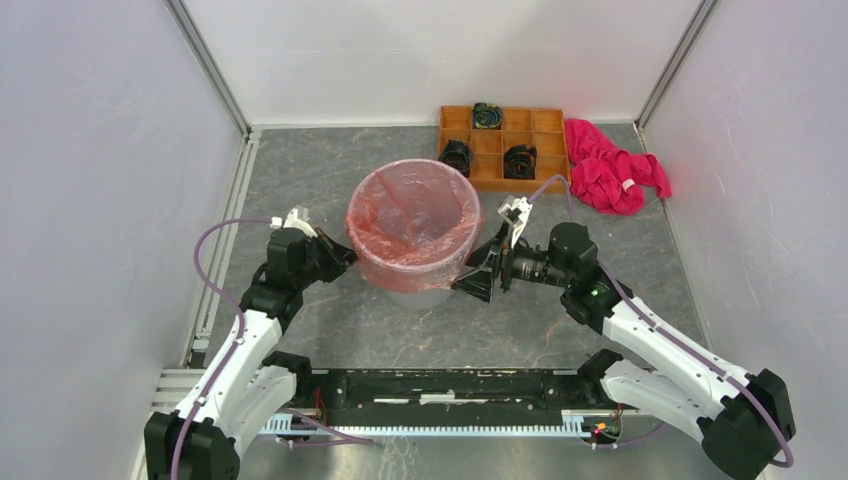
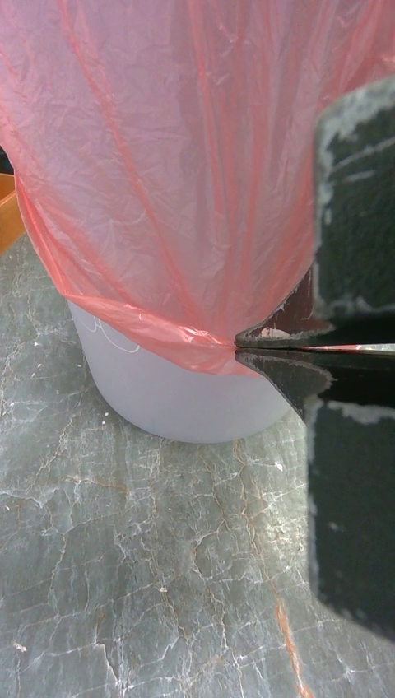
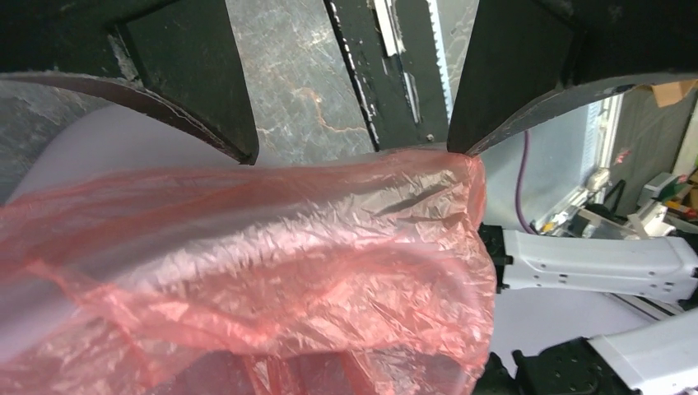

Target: Put the trash bags into the trash bin

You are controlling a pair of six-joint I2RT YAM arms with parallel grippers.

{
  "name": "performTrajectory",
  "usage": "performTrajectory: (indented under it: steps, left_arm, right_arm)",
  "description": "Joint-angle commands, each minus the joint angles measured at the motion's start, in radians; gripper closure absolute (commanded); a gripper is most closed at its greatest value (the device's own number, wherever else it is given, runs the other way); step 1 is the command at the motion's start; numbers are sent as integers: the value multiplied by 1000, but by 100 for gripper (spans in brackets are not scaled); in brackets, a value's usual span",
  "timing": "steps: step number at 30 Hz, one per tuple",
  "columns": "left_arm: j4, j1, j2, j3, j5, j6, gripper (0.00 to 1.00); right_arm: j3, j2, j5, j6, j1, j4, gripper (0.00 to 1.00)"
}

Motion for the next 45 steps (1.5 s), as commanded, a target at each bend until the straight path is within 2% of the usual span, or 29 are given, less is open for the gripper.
performTrajectory:
  steps: [1,6,14,18,20,21,27,30,32,34,35,45]
  left_arm:
    - [-4,6,-7,49,7,65,98]
    - [-1,6,10,59,-2,82,98]
    - [-9,6,17,79,2,87,98]
    - [-13,6,-2,74,-1,79,98]
    - [-18,6,-3,77,0,80,98]
    - [-20,6,-3,78,0,80,98]
    - [-13,6,4,88,4,79,98]
    - [-16,6,3,90,4,83,98]
    - [-23,6,0,91,-1,88,98]
    - [-33,6,-7,90,-5,93,98]
    - [-37,6,-14,87,-10,95,98]
    - [-22,6,3,69,-14,103,98]
  right_arm:
    - [-27,-58,31,-73,6,-53,7]
    - [-30,-115,12,-140,10,-116,2]
    - [22,-82,66,-109,33,-86,2]
    - [32,-56,122,-77,50,-74,7]
    - [30,-58,171,-59,51,-70,14]
    - [27,-60,190,-50,51,-58,22]
    - [11,-43,223,-13,52,71,51]
    - [2,-22,236,-19,54,100,75]
    - [-10,-9,233,-28,54,93,88]
    - [-38,-4,226,-34,55,89,96]
    - [-54,-4,223,-36,56,90,99]
    - [-165,41,289,-100,59,101,100]
